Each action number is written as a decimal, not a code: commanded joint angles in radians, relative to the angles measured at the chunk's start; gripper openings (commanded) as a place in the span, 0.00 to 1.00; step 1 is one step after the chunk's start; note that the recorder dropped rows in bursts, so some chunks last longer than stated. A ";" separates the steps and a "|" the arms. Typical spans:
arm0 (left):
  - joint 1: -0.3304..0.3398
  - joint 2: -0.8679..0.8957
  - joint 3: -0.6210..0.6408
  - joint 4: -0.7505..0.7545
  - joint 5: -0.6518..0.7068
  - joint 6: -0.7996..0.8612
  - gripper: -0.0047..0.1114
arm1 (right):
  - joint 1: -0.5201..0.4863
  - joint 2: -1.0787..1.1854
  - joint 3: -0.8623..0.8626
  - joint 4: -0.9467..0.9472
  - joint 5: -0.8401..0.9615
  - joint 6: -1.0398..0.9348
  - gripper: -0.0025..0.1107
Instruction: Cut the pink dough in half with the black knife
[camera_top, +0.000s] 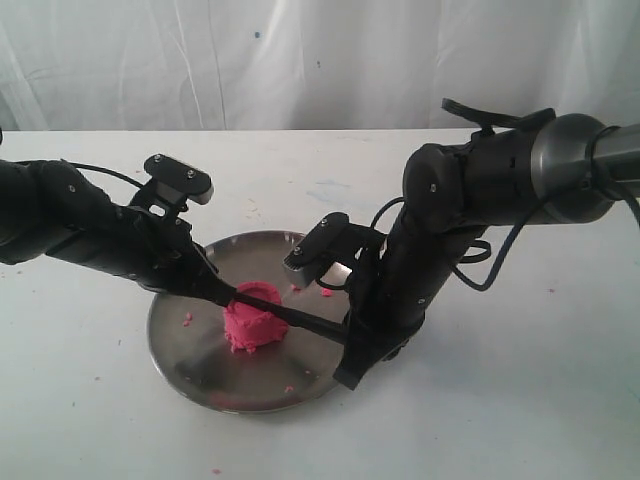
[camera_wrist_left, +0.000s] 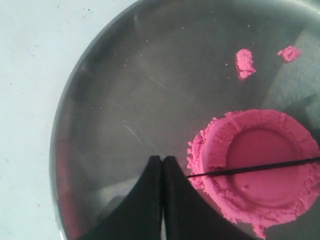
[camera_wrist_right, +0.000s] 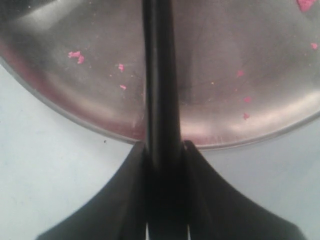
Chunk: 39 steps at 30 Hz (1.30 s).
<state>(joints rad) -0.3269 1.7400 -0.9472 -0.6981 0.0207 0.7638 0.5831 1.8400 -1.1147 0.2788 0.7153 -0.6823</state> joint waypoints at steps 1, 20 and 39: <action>0.004 -0.004 0.005 -0.011 0.010 -0.008 0.04 | -0.002 0.001 -0.001 0.008 -0.013 0.006 0.02; 0.004 0.086 0.005 -0.011 0.017 -0.008 0.04 | -0.002 0.001 -0.001 0.020 -0.013 0.006 0.02; 0.004 0.088 0.005 -0.011 0.024 -0.008 0.04 | -0.002 0.017 -0.001 0.045 -0.022 0.006 0.02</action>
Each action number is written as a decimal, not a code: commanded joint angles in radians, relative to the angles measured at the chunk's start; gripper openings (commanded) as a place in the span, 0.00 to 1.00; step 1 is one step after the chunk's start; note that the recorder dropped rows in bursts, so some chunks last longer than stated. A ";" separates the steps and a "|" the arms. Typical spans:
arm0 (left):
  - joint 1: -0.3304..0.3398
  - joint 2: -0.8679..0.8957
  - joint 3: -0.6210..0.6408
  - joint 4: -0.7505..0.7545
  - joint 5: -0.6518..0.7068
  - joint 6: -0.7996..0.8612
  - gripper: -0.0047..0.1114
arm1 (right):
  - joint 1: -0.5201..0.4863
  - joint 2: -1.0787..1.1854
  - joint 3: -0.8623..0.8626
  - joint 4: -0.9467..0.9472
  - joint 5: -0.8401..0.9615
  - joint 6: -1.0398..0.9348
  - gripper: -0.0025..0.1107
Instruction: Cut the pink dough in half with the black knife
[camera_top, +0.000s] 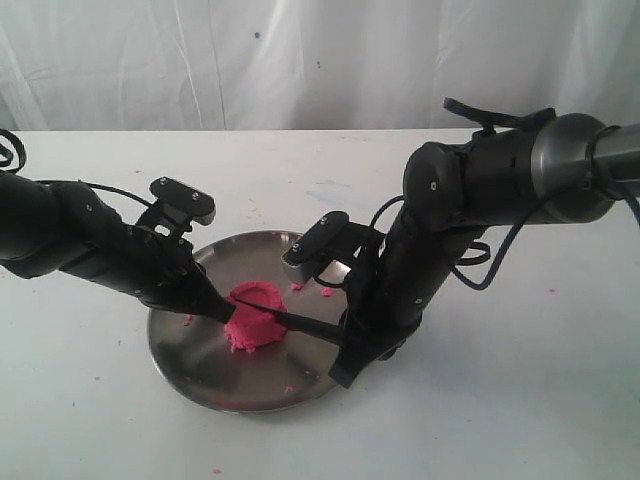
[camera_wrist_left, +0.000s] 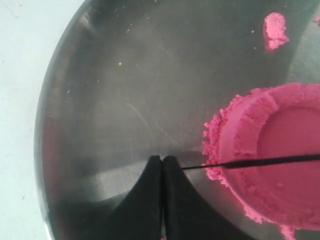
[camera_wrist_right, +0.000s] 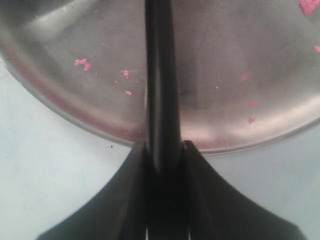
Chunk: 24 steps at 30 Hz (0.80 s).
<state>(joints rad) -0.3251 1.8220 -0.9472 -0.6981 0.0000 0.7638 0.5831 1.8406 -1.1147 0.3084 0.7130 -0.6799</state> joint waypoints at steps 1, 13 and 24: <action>0.002 0.006 0.005 -0.011 0.044 -0.008 0.04 | -0.002 0.026 -0.001 0.015 -0.020 0.004 0.02; 0.002 0.006 0.005 -0.011 0.044 -0.008 0.04 | -0.002 0.075 -0.001 0.015 -0.022 0.004 0.02; 0.002 0.006 0.005 -0.011 0.044 -0.008 0.04 | -0.002 0.075 -0.001 0.015 -0.020 0.004 0.02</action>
